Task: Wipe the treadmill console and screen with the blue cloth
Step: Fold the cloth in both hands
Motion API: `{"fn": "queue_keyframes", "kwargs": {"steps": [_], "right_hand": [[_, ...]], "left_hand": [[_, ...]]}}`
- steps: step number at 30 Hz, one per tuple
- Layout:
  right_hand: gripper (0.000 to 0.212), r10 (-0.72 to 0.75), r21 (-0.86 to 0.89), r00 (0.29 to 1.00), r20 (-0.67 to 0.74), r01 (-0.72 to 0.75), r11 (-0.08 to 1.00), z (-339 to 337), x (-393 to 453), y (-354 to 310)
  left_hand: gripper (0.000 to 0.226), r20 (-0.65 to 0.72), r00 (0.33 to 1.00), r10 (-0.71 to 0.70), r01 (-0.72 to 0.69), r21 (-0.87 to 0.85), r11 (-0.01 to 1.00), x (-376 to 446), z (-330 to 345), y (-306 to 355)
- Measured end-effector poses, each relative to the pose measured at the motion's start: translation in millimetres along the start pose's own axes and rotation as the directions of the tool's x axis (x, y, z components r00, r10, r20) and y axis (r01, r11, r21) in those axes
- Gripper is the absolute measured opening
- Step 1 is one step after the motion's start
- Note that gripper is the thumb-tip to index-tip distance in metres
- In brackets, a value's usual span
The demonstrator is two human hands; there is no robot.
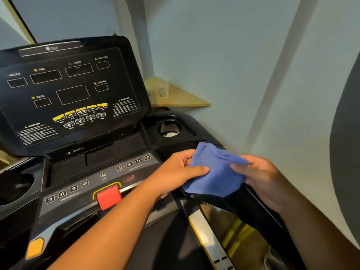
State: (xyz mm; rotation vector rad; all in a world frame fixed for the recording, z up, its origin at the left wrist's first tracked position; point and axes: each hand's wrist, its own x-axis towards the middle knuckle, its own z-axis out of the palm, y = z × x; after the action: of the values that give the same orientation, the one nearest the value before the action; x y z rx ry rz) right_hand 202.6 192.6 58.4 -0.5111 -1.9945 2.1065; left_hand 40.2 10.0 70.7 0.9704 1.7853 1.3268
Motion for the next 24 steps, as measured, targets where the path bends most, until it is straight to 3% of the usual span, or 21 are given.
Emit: {"fn": "queue_keyframes", "kwargs": {"steps": [2,4,6,11,13,14,15,16,17,18,19,22,24], "right_hand": [[0.01,-0.015,-0.234,1.0,0.001,0.014,0.972,-7.7,-2.8,3.4],[0.007,0.062,-0.398,0.995,0.072,-0.028,0.917,-11.4,-5.7,14.7],[0.011,0.138,-0.464,0.988,0.066,-0.092,0.881,-10.0,-5.8,26.0],[0.013,0.146,-0.593,0.988,0.042,-0.093,0.8,-6.2,30.4,37.4],[0.015,-0.044,-0.587,0.994,-0.104,-0.026,0.809,11.6,65.7,46.8],[0.018,-0.223,-0.547,0.93,-0.291,0.03,0.837,14.9,83.9,53.1],[0.022,-0.314,-0.523,0.861,-0.4,0.067,0.85,15.1,108.0,61.9],[0.023,-0.264,-0.588,0.91,-0.319,0.029,0.808,14.2,122.6,61.9],[0.02,-0.096,-0.666,0.984,-0.153,-0.03,0.746,10.5,129.7,65.6],[0.016,0.051,-0.739,0.998,-0.042,-0.066,0.67,5.3,131.0,70.0],[0.012,0.052,-0.787,0.998,-0.026,-0.053,0.615,-0.4,132.8,78.1],[0.028,-0.294,-0.855,0.956,-0.005,0.148,0.496,3.9,120.3,95.5],[0.033,-0.336,-0.832,0.937,0.089,0.256,0.493,12.3,116.8,107.0]], "left_hand": [[0.015,0.008,1.0,0.01,-0.01,0.041,0.999,-2.6,8.5,-11.1],[0.005,0.008,0.999,0.04,-0.041,0.178,0.983,-5.8,16.0,-21.9],[0.005,0.009,1.0,0.015,-0.017,0.264,0.964,-6.2,19.5,-31.9],[0.007,-0.06,0.998,0.013,0.017,0.468,0.884,20.4,5.9,-39.2],[0.008,-0.116,0.993,0.017,0.045,0.512,0.858,42.5,-3.8,-37.1],[0.008,-0.137,0.991,0.008,0.068,0.54,0.839,54.3,-8.9,-37.6],[0.008,-0.154,0.988,-0.007,0.095,0.575,0.813,65.7,-13.7,-39.1],[0.009,-0.17,0.985,-0.024,0.125,0.612,0.781,75.6,-17.8,-42.7],[0.01,-0.186,0.982,-0.04,0.154,0.65,0.745,84.1,-20.8,-48.2],[0.011,-0.203,0.978,-0.052,0.18,0.69,0.701,90.3,-23.0,-55.6],[0.012,-0.216,0.975,-0.059,0.201,0.729,0.654,94.5,-24.0,-63.1],[0.017,-0.227,0.973,-0.034,0.215,0.845,0.489,97.2,-23.1,-84.9],[0.02,-0.227,0.974,-0.009,0.208,0.879,0.43,95.7,-23.0,-92.5]]}}
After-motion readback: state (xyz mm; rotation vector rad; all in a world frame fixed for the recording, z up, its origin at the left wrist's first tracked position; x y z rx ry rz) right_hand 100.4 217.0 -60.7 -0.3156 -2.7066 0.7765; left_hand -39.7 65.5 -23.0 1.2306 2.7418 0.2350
